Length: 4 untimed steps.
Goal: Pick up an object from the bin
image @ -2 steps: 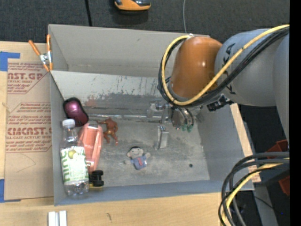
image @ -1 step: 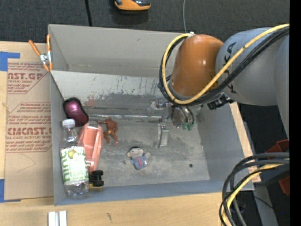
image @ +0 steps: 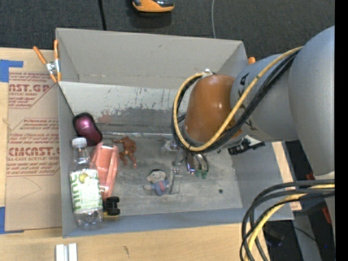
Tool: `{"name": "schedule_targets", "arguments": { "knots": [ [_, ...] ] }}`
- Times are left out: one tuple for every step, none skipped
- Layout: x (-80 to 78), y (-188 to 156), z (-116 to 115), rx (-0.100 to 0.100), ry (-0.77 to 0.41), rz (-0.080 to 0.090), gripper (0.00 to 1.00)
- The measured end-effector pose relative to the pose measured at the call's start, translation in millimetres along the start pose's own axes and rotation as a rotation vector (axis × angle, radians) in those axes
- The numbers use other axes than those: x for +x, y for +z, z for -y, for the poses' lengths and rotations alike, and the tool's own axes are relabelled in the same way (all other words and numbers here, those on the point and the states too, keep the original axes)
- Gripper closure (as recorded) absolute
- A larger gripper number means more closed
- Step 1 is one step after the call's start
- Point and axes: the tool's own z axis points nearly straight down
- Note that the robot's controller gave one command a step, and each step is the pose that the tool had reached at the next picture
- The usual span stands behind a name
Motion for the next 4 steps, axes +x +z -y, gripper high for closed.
{"name": "schedule_targets", "arguments": {
  "knots": [
    [4.2, 28, -24, 0.002, -0.084, -0.009, 0.00],
    [51.1, 38, -8, 0.002, 0.033, -0.008, 1.00],
    [51.1, 38, -8, 0.001, 0.033, -0.008, 1.00],
    [29.3, -130, -4, 0.000, 0.003, -0.001, 1.00]
  ]
}}
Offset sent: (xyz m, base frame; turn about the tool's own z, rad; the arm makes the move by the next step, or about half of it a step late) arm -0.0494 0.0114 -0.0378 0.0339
